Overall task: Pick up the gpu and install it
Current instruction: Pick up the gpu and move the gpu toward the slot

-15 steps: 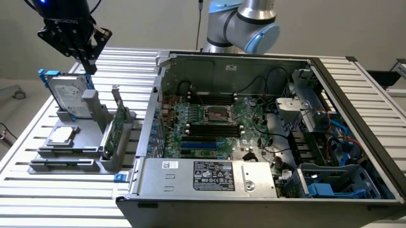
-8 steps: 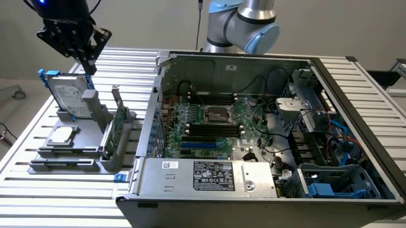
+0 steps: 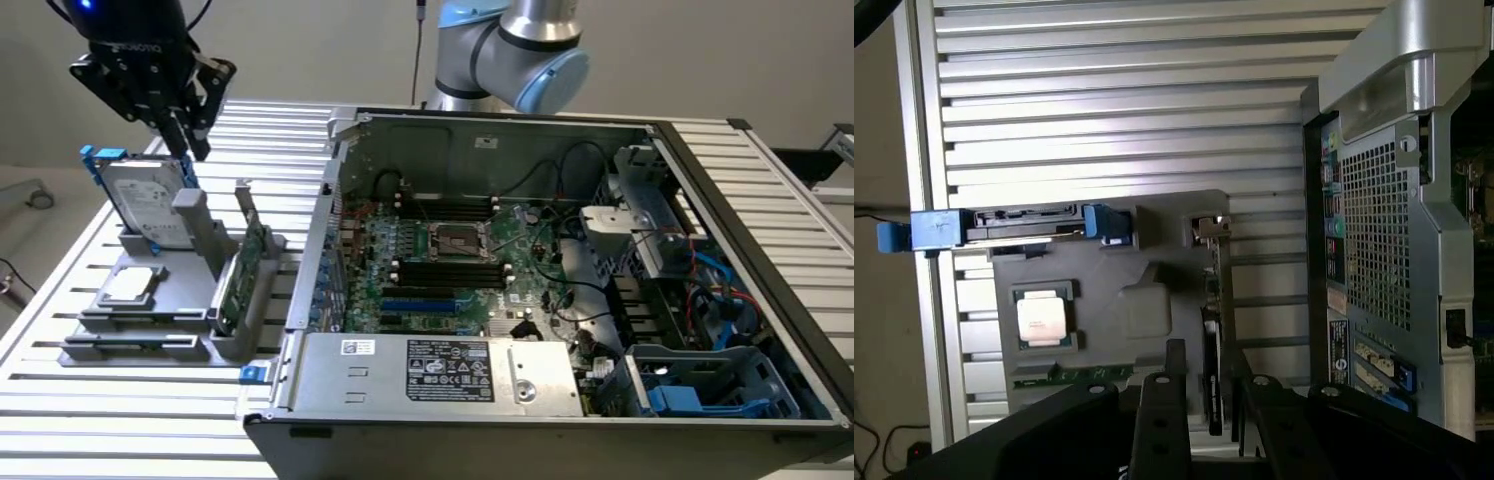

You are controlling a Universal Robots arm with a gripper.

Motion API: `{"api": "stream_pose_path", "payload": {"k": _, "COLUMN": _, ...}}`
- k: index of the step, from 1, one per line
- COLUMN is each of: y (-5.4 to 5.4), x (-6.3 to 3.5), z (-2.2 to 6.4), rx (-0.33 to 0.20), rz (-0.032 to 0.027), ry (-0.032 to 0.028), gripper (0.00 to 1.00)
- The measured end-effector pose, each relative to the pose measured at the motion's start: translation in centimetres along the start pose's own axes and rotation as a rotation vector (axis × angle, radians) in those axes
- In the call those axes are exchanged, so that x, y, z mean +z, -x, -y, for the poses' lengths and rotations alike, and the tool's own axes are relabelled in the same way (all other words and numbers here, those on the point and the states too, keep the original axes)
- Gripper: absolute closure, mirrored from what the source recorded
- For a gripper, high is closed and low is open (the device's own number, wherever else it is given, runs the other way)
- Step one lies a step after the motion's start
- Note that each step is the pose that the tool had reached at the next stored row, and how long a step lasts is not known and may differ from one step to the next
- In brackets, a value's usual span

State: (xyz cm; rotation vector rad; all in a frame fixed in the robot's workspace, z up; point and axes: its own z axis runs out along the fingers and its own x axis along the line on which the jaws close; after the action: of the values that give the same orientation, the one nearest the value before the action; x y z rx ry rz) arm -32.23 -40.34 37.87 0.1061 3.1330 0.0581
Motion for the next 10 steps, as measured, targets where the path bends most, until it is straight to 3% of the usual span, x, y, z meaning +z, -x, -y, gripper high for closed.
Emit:
{"api": "stream_pose_path", "payload": {"k": 6, "y": 0.02, "x": 0.02, "z": 0.38, "rx": 0.000, "rz": -0.0001, "ry": -0.0001, "gripper": 0.68}}
{"api": "stream_pose_path", "payload": {"k": 9, "y": 0.04, "x": 0.14, "z": 0.66, "rx": 0.000, "rz": -0.0001, "ry": 0.0000, "gripper": 0.56}}
{"api": "stream_pose_path", "payload": {"k": 10, "y": 0.05, "x": 0.26, "z": 0.76, "rx": 0.000, "rz": 0.0001, "ry": 0.0002, "gripper": 0.56}}
